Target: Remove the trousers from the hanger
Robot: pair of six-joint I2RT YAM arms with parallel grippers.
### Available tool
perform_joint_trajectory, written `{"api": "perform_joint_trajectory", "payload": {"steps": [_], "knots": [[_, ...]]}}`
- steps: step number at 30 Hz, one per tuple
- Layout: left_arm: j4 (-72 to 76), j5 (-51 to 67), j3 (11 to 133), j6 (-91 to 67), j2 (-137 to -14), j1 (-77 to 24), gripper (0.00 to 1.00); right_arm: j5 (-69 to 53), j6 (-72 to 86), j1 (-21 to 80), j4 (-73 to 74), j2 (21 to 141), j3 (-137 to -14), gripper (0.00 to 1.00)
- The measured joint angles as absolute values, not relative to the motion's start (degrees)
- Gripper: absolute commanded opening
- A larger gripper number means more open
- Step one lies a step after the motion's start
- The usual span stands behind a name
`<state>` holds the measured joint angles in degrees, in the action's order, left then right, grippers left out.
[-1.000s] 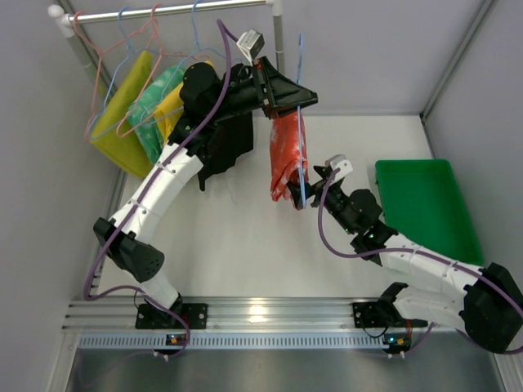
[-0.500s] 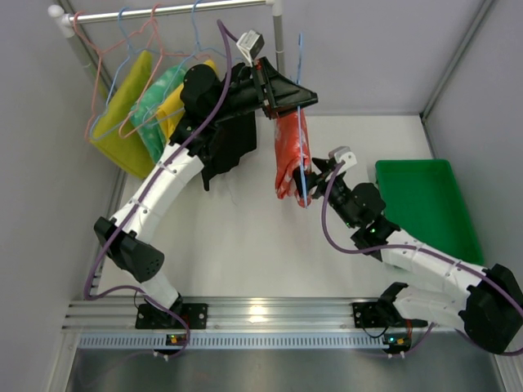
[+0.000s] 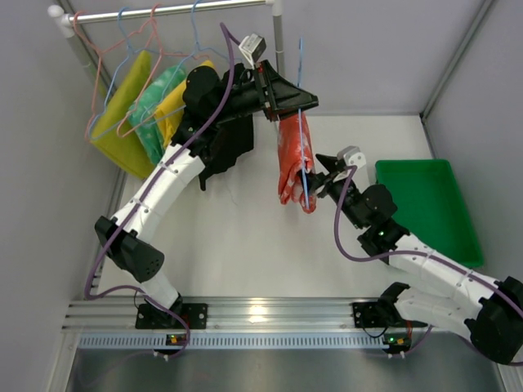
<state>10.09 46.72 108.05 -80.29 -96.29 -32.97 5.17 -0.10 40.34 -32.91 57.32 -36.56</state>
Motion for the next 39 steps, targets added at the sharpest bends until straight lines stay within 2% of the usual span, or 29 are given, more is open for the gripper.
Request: {"api": "perform_joint_trajectory", "payload": {"steps": [24,30,35,39], "knots": [[10.0,47.2,108.0,-80.3,-96.3,-33.0,0.0,1.2,-3.1,38.0,-30.3,51.6,-31.7,0.64],[9.9,47.2,108.0,-80.2,-96.3,-33.0,0.0,1.5,-2.3,37.7,-30.5,53.7,-31.9,0.66],[10.0,47.1,108.0,-80.2,-96.3,-32.9,0.0,1.9,-0.1,37.7,-30.6,57.5,-33.8,0.72],[10.4,46.9,107.6,-80.3,-96.3,-32.9,0.0,3.0,2.0,37.7,-30.5,59.8,-36.1,0.72]]}}
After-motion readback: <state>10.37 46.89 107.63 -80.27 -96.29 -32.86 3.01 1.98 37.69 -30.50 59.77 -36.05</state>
